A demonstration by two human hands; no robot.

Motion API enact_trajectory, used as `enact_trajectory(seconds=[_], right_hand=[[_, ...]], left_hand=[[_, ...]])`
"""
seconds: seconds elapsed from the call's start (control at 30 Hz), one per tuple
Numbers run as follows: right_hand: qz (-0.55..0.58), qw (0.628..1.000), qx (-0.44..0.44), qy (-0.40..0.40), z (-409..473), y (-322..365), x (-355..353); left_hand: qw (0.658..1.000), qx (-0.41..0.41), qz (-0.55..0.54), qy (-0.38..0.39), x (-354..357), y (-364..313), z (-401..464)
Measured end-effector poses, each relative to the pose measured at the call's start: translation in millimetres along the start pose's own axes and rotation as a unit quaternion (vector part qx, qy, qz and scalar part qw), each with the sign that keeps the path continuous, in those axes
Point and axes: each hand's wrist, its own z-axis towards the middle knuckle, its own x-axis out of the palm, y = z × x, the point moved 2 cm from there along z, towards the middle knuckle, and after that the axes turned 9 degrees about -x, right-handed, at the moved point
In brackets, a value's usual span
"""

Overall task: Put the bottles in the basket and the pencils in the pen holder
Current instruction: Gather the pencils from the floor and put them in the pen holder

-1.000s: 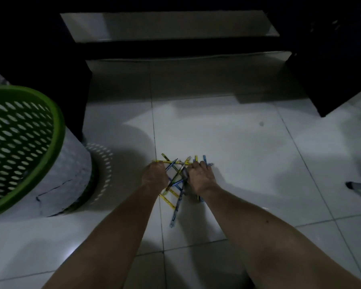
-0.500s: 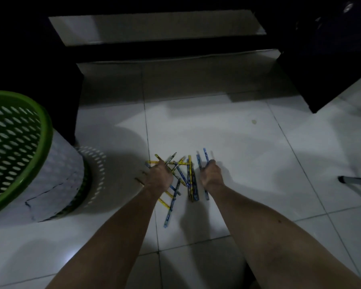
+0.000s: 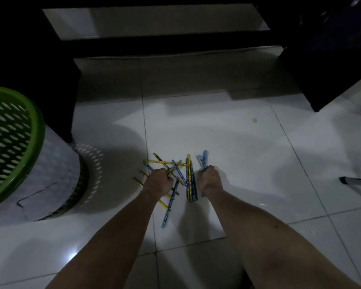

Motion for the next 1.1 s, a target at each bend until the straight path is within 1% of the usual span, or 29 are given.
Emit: enact_trajectory(seconds=[0.13,0.23,0.33,0.4,0.47,0.57,0.63,0.73,0.8,0.83,0.9,1.0,1.1], right_hand=[[0.023,0.999,-0.031,-0.023,4,11,-7],[0.017,0.998,-0.068,0.000,6,28,-10],[-0.027,0.993,-0.118,0.016,11,47,-8],[-0.060,0.984,-0.168,0.029,14,63,-4],[-0.089,0.971,-0.215,0.048,17,79,0],[-0.145,0.942,-0.288,0.092,20,101,10],[-0.179,0.924,-0.318,0.116,20,108,18],[-0.234,0.906,-0.326,0.135,20,111,29],[-0.263,0.898,-0.329,0.130,18,108,34],[-0.272,0.894,-0.333,0.129,17,107,36],[-0.276,0.890,-0.339,0.131,16,103,37],[-0.235,0.913,-0.310,0.121,14,98,32],[-0.158,0.957,-0.232,0.080,10,91,17]], left_hand=[[0.999,-0.027,-0.032,0.014,-1,10,-13],[0.998,-0.035,-0.060,0.002,-2,21,-22],[0.995,-0.040,-0.095,-0.006,-3,36,-30],[0.992,-0.030,-0.123,-0.013,-4,46,-31],[0.988,-0.052,-0.148,-0.013,-6,52,-29],[0.980,-0.085,-0.182,-0.012,-8,55,-25],[0.975,-0.106,-0.194,-0.029,-11,58,-24],[0.964,-0.157,-0.205,-0.062,-13,66,-26],[0.960,-0.197,-0.178,-0.085,-13,70,-28],[0.958,-0.216,-0.165,-0.091,-13,71,-28],[0.952,-0.242,-0.172,-0.078,-9,73,-27],[0.946,-0.252,-0.196,-0.057,-6,72,-21],[0.949,-0.248,-0.188,-0.054,-6,65,-16]])
